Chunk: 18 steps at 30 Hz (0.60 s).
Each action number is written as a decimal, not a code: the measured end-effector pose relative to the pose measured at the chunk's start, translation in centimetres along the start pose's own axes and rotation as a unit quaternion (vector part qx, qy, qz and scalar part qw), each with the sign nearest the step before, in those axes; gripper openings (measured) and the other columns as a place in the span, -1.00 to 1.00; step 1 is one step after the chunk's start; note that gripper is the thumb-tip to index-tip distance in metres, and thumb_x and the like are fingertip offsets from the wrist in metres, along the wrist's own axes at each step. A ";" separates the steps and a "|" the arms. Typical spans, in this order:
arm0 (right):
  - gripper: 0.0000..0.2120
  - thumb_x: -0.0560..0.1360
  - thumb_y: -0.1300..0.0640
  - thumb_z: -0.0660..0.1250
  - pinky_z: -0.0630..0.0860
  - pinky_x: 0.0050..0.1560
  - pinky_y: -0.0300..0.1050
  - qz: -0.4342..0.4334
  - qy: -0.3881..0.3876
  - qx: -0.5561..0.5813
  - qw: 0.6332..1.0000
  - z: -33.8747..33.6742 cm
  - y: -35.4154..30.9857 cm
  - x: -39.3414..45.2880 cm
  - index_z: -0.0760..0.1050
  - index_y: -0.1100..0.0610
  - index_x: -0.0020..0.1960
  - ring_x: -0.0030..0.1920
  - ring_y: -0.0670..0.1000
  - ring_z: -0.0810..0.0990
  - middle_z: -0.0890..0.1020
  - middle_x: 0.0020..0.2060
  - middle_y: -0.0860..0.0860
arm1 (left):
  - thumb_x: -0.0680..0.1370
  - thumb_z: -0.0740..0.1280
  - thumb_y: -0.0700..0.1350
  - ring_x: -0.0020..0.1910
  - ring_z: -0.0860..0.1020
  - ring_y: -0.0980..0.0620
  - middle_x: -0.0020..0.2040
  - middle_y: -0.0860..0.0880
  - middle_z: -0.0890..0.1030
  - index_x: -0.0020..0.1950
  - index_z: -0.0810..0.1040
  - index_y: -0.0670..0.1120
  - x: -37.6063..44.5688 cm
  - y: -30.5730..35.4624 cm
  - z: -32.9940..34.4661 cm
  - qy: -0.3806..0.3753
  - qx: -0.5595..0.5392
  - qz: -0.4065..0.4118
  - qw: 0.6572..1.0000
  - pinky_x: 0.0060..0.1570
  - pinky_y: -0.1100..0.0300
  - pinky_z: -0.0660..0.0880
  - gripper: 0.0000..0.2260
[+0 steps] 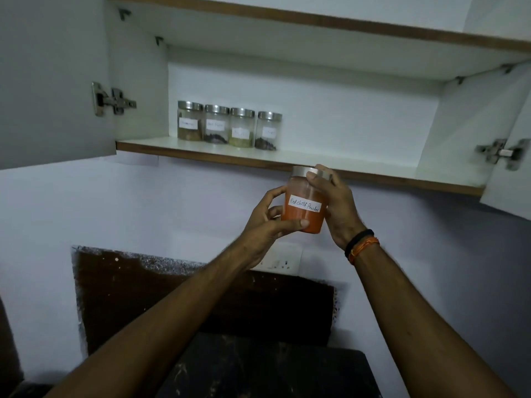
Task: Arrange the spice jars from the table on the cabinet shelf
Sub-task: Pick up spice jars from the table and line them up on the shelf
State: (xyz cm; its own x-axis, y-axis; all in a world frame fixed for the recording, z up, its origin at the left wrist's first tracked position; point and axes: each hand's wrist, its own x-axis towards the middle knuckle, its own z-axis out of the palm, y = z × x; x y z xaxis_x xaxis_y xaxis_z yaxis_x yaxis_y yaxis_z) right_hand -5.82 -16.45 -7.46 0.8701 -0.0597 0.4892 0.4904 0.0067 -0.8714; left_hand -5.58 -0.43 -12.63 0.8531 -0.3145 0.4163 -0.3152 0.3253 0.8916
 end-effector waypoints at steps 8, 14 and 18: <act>-0.45 0.41 -0.07 0.50 0.64 0.05 0.00 -0.020 0.009 -0.036 0.999 -0.4 -4.1 3.6 0.47 0.00 0.36 0.11 0.04 0.65 0.63 0.18 0.00 | 0.33 0.57 -0.21 0.26 0.57 -0.17 0.28 -0.20 0.56 0.42 0.39 0.08 3.7 3.3 0.1 -0.019 0.021 0.054 0.998 0.21 -0.15 0.57 -0.29; -0.64 0.43 0.01 0.50 0.62 -0.17 -0.15 -0.074 0.046 -0.031 0.996 -0.6 -5.6 5.5 0.58 0.00 0.20 -0.02 -0.02 0.69 0.69 0.04 -0.05 | 0.42 0.52 -0.07 0.22 0.58 0.05 0.25 -0.01 0.58 0.45 0.34 0.13 6.1 5.0 -0.4 -0.040 0.130 0.110 0.985 0.14 0.12 0.61 -0.35; -0.64 0.39 0.03 0.54 0.59 -0.24 -0.27 -0.109 0.066 -0.010 0.992 -0.9 -6.6 6.9 0.60 0.03 0.17 -0.12 -0.12 0.71 0.69 -0.02 -0.06 | 0.61 0.18 0.03 0.20 0.59 0.03 0.21 -0.01 0.63 0.41 0.47 -0.05 8.7 7.0 -1.7 -0.028 0.215 0.177 0.960 0.20 0.10 0.55 -0.60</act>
State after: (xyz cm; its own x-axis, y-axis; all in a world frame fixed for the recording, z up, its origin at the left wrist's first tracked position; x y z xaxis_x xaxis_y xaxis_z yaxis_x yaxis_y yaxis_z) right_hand -3.09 -17.82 1.63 0.7290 -0.1879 0.6582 0.6637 -0.0413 -0.7469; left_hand 0.36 0.63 -3.06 0.6419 -0.3028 0.7045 -0.7334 0.0256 0.6793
